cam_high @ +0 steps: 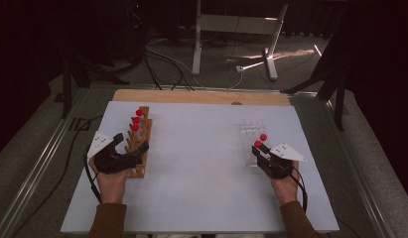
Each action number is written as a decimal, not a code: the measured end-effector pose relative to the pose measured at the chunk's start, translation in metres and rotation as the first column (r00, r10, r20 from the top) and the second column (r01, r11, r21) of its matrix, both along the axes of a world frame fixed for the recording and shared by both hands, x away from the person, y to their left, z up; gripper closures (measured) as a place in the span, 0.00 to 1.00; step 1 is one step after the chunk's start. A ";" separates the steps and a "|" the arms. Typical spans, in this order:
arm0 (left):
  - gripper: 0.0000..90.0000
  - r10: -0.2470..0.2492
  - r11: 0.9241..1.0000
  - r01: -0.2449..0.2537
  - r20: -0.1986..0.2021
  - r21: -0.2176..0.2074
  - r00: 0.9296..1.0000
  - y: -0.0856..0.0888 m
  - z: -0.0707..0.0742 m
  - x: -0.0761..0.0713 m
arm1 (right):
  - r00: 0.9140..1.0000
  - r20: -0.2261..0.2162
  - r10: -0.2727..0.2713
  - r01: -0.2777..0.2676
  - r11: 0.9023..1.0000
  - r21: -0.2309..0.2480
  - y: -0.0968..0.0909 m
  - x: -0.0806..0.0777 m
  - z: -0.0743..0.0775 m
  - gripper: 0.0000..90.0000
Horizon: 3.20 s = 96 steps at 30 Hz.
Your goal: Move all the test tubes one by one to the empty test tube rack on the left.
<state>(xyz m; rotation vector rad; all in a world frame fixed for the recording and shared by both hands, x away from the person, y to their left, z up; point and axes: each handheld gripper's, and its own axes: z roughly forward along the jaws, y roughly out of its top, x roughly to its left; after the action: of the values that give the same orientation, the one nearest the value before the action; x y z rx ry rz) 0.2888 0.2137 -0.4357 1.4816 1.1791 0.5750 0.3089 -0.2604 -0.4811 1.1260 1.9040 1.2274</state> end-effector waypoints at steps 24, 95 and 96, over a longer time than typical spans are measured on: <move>0.01 -0.003 1.000 0.003 -0.001 -0.002 1.000 0.000 0.001 -0.001 | 1.000 0.027 -0.005 0.005 1.000 0.015 0.002 -0.001 0.005 0.82; 0.01 -0.271 0.961 0.271 -0.005 0.059 0.963 -0.099 0.024 0.007 | 0.978 0.044 0.205 -0.208 0.975 0.083 0.041 -0.020 0.041 0.82; 0.02 -0.280 0.958 0.280 -0.002 0.062 0.960 -0.103 0.025 0.007 | 0.978 0.041 0.207 -0.209 0.974 0.081 0.042 -0.020 0.040 0.82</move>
<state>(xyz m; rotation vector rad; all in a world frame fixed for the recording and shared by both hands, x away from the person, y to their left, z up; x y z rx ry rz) 0.2962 0.1104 -0.4110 1.6633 0.9306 0.4249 0.2888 -0.2184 -0.4406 0.9613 2.0017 1.4434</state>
